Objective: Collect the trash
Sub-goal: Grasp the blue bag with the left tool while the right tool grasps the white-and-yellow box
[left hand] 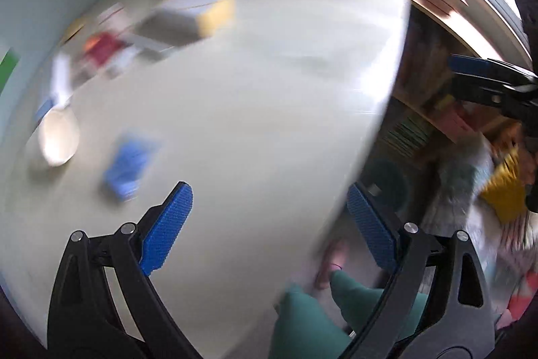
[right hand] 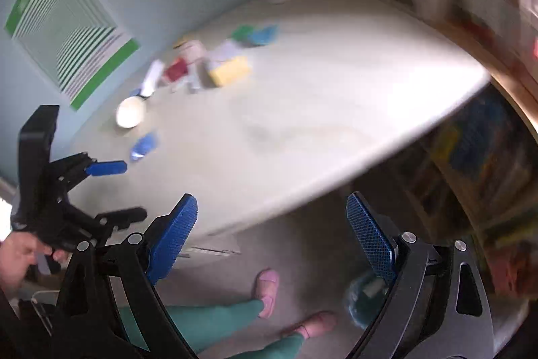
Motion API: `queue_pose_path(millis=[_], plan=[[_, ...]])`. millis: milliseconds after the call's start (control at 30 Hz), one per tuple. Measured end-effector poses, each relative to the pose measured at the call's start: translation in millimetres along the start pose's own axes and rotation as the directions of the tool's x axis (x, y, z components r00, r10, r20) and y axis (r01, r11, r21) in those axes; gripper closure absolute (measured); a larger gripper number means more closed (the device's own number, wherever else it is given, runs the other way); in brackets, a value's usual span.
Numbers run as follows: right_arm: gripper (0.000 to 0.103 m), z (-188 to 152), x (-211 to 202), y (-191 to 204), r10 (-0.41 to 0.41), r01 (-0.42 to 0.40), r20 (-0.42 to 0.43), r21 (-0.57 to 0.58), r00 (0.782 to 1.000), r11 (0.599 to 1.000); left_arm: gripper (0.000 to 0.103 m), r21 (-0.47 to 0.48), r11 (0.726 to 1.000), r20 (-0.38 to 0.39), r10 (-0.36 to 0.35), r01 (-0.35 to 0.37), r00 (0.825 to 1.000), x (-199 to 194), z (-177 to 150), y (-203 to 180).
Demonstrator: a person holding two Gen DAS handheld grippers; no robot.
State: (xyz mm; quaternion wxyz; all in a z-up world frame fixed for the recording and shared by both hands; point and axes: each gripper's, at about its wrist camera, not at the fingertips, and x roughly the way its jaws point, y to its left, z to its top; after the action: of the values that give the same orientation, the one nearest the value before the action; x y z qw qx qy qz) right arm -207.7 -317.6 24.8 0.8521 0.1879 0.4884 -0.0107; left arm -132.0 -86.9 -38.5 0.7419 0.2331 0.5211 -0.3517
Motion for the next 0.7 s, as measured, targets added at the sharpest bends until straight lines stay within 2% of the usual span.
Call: queue_pose_path(millis=[133, 300, 433, 567, 667, 700], plan=[[0.013, 29.6, 26.0, 47.2, 0.021, -0.022, -0.019, -0.101, 1.000, 0.995, 0.012, -0.063, 0.996, 0.005, 0.056, -0.055, 0.998, 4.1, -7.0, 57.2], [0.013, 51.2, 47.5, 84.3, 0.015, -0.018, -0.017, -0.160, 1.000, 0.987, 0.012, -0.042, 0.996, -0.011, 0.080, -0.080, 0.997, 26.7, -5.5, 98.1], [0.013, 59.4, 59.0, 96.2, -0.012, 0.007, -0.031, -0.169, 0.999, 0.986, 0.012, -0.023, 0.998, -0.047, 0.060, -0.062, 0.997, 52.8, -6.1, 116.4], [0.013, 64.4, 67.8, 103.1, -0.043, 0.035, -0.040, -0.178, 0.998, 0.983, 0.012, -0.002, 0.999, -0.041, 0.038, -0.038, 0.998, 68.1, -0.8, 126.2], [0.013, 67.4, 74.9, 100.6, -0.058, 0.048, -0.054, -0.169, 0.997, 0.984, 0.017, -0.010, 1.000, -0.034, 0.016, -0.016, 0.999, 76.7, 8.8, 131.0], [0.013, 68.9, 76.6, 98.7, -0.061, 0.051, -0.054, -0.169, 0.997, 0.984, 0.023, -0.009, 1.000, -0.022, 0.018, -0.019, 1.000, 76.9, 11.3, 132.8]])
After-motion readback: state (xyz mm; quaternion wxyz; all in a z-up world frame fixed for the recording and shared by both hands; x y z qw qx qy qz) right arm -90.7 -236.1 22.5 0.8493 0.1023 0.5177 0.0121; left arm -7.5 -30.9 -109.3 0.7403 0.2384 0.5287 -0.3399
